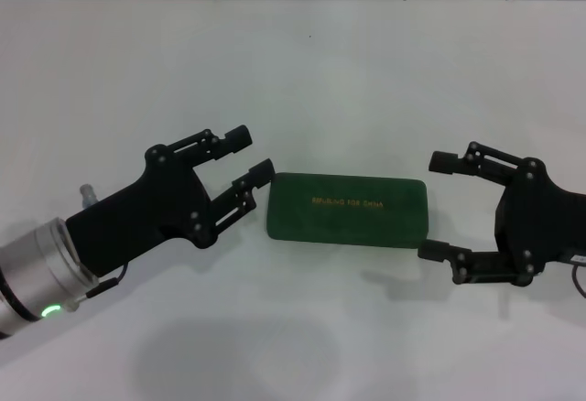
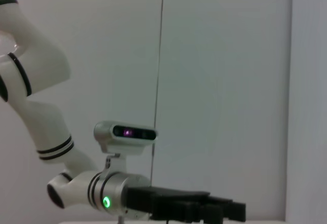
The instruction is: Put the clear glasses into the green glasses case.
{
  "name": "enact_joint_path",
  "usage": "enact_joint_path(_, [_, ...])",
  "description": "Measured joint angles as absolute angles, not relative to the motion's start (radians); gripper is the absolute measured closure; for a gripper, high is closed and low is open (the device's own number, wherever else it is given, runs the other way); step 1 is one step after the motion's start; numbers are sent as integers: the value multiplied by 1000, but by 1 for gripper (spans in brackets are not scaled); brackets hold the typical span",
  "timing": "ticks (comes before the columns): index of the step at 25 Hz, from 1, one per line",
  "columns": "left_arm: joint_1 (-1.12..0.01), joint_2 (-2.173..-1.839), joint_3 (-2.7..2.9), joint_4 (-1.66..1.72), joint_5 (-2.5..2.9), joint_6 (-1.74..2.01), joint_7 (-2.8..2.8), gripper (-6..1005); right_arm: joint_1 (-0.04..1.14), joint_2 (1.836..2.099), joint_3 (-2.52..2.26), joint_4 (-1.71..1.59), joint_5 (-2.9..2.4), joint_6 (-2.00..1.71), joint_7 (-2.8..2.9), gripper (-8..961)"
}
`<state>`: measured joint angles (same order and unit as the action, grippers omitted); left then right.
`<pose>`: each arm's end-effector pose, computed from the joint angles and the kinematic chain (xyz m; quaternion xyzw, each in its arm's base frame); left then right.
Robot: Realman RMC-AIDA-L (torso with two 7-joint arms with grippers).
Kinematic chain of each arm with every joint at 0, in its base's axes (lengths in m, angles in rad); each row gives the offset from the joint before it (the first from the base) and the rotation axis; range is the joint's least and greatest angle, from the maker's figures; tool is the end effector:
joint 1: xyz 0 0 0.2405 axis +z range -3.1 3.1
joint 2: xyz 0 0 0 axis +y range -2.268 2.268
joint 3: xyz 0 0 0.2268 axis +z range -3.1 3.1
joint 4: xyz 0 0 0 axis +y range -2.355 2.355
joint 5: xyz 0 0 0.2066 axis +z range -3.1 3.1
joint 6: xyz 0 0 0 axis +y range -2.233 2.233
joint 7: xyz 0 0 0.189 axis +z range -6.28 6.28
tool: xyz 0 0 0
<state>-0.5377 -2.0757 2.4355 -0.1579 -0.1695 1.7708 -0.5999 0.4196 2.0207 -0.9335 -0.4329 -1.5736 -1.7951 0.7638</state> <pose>-0.2141 0.2715 -0.0485 -0.8706 -0.1120 -0.4257 0.2198 0.1998 0.2695 -0.0198 -0.9136 -0.0120 0.3835 0.1347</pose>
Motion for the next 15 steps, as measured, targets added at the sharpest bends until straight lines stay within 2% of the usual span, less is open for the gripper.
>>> enact_joint_path(15, [-546,-2082,2462,-151,-167,1733,-568,529,427,2023,-937,-325,-1532,-1778,663,68])
